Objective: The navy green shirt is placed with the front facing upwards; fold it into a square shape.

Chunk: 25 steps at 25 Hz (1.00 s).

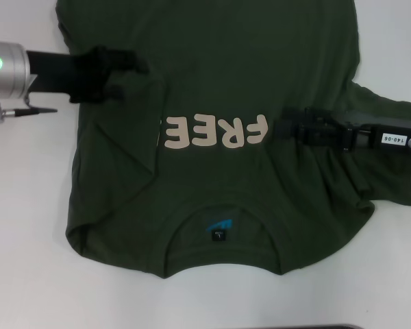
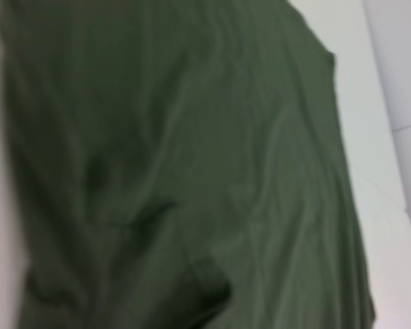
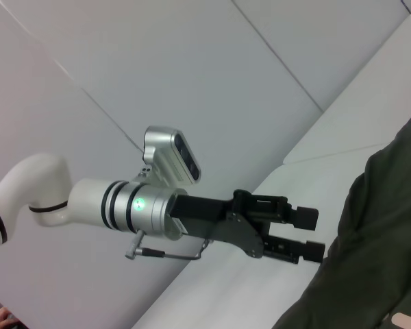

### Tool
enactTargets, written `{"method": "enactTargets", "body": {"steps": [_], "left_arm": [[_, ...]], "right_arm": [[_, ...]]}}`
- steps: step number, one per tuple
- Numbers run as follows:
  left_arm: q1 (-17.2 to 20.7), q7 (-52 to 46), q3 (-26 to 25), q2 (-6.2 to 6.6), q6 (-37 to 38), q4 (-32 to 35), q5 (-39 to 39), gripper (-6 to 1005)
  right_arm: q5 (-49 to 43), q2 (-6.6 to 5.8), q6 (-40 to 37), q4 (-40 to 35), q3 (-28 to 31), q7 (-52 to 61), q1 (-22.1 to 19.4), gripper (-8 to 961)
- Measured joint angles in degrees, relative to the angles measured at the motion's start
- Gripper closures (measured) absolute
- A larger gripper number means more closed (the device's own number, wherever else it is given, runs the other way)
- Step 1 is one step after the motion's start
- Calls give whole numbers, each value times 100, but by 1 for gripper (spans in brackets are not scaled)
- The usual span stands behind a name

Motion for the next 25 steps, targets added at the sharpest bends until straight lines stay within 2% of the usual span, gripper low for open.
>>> {"method": "enactTargets", "body": {"steps": [4, 11, 17, 25], "left_arm": [[75, -14, 32, 22, -6, 3, 10, 327], [356, 9, 23, 114, 414, -169, -23, 162], [549, -6, 128, 134, 332, -187, 15, 170], [520, -9, 238, 105, -34, -171, 157, 170]], "right_arm": [[0, 1, -6, 0, 14, 12, 0, 31], [-9, -29, 9, 0, -26, 89, 0, 33], [-13, -60, 10, 7, -26, 155, 0, 35], [-50, -61, 40, 17, -19, 210, 0, 38]]}}
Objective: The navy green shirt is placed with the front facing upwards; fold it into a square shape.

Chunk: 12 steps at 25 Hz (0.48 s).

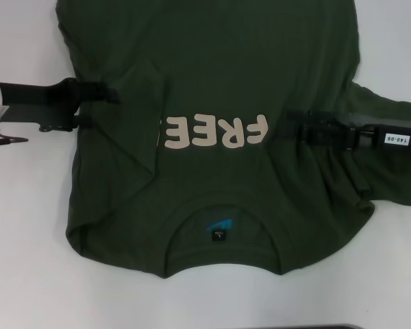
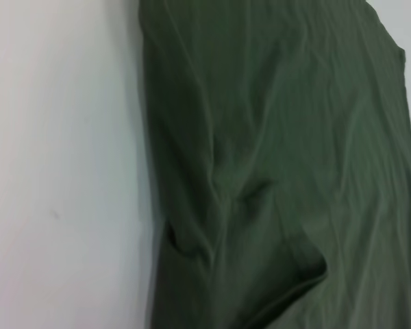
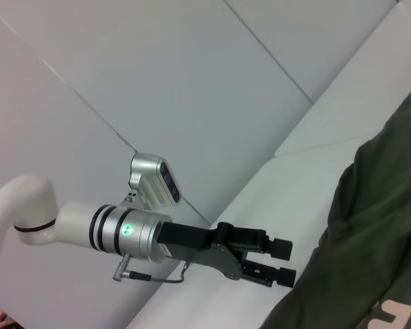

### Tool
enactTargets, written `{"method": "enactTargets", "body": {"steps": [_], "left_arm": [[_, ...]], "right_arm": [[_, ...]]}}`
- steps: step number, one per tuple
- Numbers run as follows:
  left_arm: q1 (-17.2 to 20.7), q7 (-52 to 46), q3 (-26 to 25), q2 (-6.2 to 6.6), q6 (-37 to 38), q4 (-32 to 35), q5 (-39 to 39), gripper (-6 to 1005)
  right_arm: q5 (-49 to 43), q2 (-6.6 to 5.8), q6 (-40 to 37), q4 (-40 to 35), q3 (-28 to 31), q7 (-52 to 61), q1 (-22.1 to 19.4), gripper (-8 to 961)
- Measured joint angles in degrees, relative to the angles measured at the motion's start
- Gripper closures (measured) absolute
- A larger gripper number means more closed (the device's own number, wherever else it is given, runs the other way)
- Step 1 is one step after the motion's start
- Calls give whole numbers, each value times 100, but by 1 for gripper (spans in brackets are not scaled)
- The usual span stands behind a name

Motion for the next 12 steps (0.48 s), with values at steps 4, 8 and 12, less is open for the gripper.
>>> {"method": "enactTargets", "body": {"steps": [4, 8, 12], "left_arm": [[-29, -41, 77, -28, -212, 52, 3, 171], [-48, -148, 242, -33, -324, 73, 4, 171], [-95, -166, 335, -41, -356, 147, 4, 171]], "right_arm": [[-80, 2, 19, 0, 34, 33, 0, 39], [-87, 5, 38, -3, 38, 87, 0, 40], [-87, 3, 48, -19, 38, 89, 5, 42]]}}
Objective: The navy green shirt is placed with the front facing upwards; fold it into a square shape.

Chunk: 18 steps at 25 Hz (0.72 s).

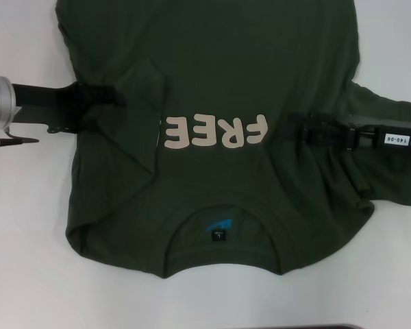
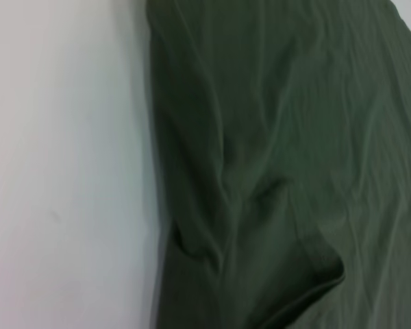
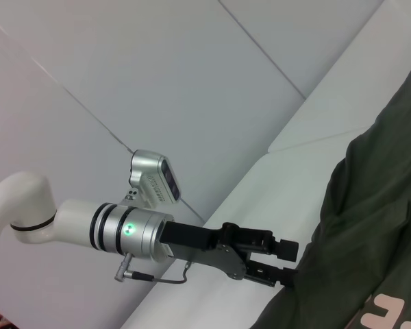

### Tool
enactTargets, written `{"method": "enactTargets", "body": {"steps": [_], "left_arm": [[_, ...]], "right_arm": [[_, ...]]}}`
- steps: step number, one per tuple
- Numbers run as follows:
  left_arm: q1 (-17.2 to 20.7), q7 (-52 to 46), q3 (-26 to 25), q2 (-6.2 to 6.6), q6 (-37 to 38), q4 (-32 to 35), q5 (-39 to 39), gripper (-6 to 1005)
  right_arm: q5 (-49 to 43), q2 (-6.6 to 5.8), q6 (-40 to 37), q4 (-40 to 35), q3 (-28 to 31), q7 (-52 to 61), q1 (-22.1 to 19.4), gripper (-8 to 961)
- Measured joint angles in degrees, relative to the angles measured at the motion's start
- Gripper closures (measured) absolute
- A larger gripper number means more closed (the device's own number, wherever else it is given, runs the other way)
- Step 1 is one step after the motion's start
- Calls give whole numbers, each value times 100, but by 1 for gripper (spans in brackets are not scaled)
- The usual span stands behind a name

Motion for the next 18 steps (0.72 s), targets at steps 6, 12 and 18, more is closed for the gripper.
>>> {"method": "enactTargets", "body": {"steps": [6, 12, 18], "left_arm": [[-72, -2, 17, -19, 0, 52, 0, 171], [-127, -13, 83, -50, -44, 105, 10, 173], [-302, -196, 87, 39, -86, 270, 515, 210]], "right_arm": [[0, -10, 49, 6, -8, 2, 22, 44], [0, -45, 61, 18, 0, 2, 22, 46], [1, -53, 62, 18, 0, 2, 22, 48]]}}
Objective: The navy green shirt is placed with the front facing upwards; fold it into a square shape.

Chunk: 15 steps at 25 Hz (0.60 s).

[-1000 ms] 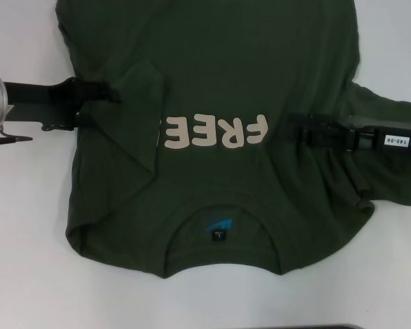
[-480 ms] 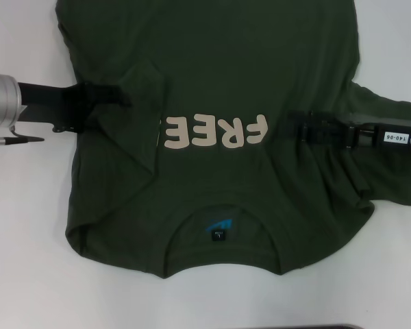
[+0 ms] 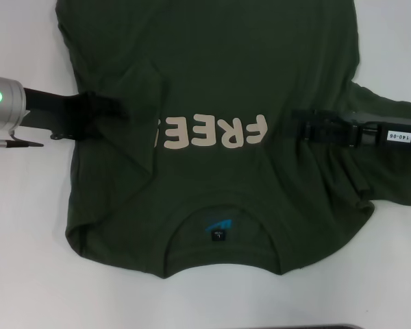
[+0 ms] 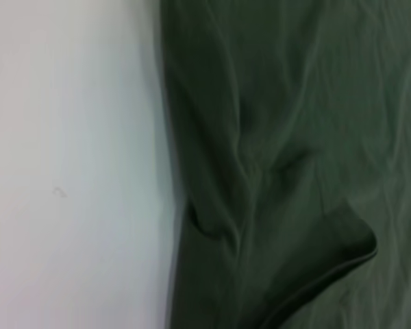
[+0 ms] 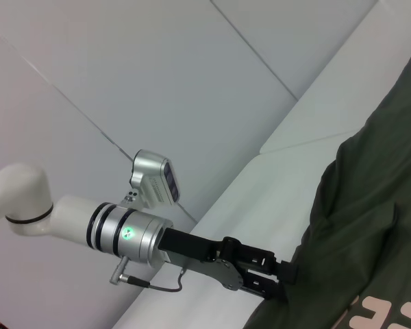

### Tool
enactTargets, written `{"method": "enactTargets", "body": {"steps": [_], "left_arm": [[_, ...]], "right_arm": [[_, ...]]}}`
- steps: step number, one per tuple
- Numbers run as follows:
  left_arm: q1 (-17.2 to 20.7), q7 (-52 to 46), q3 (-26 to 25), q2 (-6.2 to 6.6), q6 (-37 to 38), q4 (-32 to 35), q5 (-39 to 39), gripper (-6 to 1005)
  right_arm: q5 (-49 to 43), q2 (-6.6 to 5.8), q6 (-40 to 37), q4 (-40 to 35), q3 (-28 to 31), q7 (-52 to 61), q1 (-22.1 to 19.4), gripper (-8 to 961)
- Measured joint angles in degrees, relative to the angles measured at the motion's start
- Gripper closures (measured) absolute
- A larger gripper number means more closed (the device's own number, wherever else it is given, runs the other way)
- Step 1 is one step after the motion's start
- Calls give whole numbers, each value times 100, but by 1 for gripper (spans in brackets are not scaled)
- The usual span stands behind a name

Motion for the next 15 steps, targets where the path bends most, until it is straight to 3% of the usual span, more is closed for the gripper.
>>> {"method": "enactTargets", "body": {"steps": [13, 15], "left_arm": [[-35, 78, -77, 6, 290, -90, -59, 444], [-32, 86, -78, 10, 330, -100, -89, 600]], "right_arm": [[0, -4, 7, 0, 8, 0, 33, 52], [0, -3, 15, 0, 8, 0, 44, 53]]}}
